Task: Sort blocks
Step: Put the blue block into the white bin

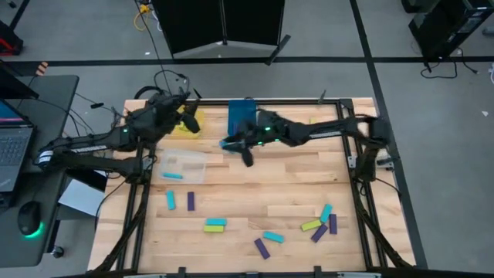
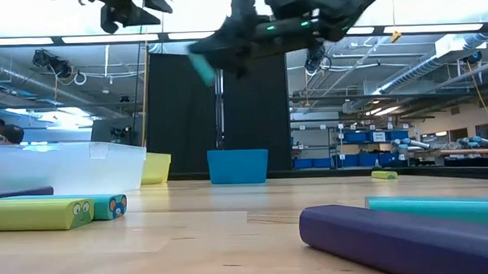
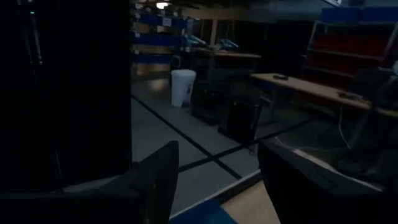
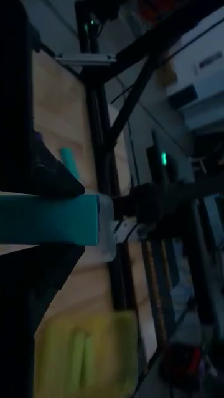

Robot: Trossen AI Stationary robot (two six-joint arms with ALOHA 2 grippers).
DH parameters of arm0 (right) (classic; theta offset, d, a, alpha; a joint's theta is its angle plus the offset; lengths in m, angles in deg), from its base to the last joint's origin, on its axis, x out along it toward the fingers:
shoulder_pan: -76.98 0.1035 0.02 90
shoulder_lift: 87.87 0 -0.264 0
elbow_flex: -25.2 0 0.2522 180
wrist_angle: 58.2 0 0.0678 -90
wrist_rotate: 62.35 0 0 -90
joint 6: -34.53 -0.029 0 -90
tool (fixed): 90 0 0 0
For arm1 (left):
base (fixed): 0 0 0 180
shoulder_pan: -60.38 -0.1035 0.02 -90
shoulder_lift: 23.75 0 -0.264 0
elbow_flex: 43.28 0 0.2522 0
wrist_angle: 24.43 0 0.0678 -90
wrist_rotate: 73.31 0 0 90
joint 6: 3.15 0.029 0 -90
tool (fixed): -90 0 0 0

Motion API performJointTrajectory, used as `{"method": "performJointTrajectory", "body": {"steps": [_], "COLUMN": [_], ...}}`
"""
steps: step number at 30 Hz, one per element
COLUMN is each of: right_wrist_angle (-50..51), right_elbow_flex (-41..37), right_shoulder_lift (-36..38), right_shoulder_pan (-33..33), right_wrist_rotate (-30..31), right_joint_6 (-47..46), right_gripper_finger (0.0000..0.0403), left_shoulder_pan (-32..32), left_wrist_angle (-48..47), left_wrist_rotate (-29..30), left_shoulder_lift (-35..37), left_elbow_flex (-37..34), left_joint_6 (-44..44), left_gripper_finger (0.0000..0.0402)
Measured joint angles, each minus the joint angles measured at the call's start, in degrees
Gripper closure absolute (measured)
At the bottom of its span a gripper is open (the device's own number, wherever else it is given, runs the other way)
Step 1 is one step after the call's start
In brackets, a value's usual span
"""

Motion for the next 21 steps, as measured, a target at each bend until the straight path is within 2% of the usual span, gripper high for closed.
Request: {"method": "performJointTrajectory", "body": {"steps": [13,16,21], "right_wrist_angle": [1.42,1.44,1.69], "right_elbow_flex": [29.91,34.12,37.52], "right_shoulder_lift": [-26.25,-30.31,-34.84], "right_shoulder_pan": [3.14,4.09,5.32], "right_wrist_rotate": [-5.95,-6.73,-6.98], "right_joint_6": [-0.44,-1.56,-1.66], "right_gripper_finger": [0.0287,0.0280,0.0238], "left_shoulder_pan": [1.30,1.35,1.34], "left_wrist_angle": [-3.27,-3.55,-4.76], "left_wrist_rotate": [-0.65,-0.66,-0.66], "left_shoulder_lift": [5.30,5.47,5.41], "left_elbow_flex": [-0.25,-0.25,-0.25], "left_joint_6": [-0.38,-0.28,-0.42], "left_gripper_finger": [0.0174,0.0174,0.0174]}}
